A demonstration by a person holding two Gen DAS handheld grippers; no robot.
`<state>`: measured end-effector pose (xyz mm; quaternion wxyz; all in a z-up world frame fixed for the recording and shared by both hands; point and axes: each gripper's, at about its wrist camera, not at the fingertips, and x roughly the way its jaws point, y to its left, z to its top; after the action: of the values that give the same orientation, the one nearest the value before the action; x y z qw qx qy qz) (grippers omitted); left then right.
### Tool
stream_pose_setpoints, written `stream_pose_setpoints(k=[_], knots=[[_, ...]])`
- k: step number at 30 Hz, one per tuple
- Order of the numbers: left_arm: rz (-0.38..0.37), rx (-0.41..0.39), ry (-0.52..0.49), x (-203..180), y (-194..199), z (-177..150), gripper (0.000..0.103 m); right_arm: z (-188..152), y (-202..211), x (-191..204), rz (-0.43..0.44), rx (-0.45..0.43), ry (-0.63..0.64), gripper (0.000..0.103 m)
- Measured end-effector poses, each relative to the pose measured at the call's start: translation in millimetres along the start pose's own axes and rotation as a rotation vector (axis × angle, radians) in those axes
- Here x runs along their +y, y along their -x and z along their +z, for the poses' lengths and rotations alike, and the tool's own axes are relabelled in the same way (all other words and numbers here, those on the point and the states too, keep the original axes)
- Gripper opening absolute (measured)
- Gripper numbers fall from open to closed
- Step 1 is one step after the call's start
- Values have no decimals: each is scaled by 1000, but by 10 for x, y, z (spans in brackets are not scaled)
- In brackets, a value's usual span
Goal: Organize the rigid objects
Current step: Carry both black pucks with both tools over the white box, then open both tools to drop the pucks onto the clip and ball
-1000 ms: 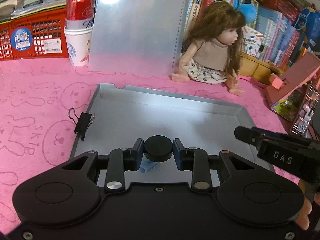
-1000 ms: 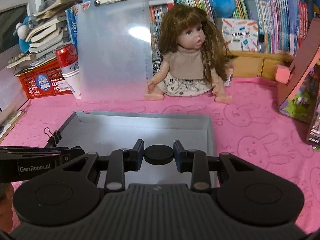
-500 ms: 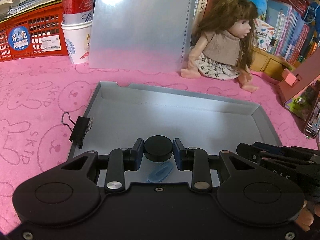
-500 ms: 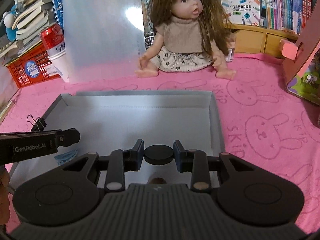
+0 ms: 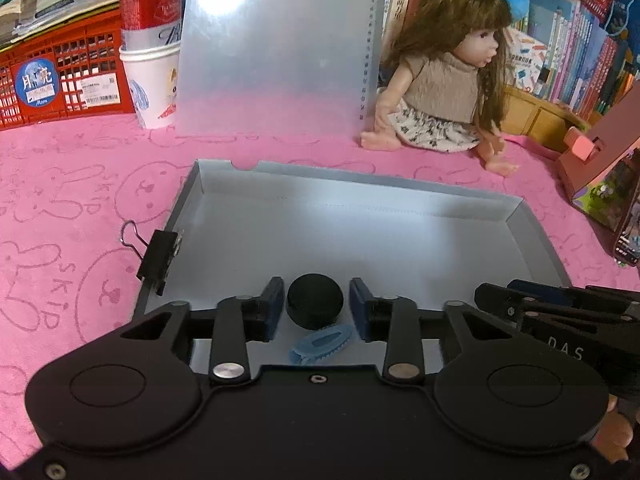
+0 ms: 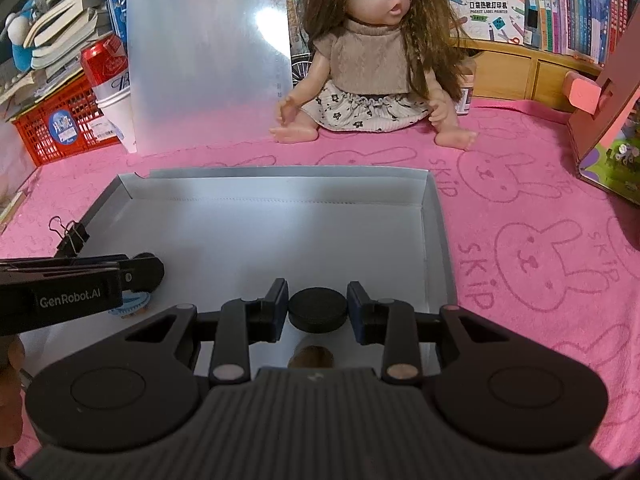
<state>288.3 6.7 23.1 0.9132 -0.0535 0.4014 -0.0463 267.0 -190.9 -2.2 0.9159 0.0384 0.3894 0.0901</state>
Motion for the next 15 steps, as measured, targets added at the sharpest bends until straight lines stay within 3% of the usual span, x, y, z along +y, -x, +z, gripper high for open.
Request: stream_pose_setpoints(k=[2,6,15], knots=[[-1,-19,-8,-8,79,7,44,2,39,-2,0,-11,-1,55],[-10,-58,-33,-43,278,-15,52,4,164,-6,8,-38,2,57],[-85,-136,-72,-102,865,-266,59,-117,715,45,38,-155,81,78]])
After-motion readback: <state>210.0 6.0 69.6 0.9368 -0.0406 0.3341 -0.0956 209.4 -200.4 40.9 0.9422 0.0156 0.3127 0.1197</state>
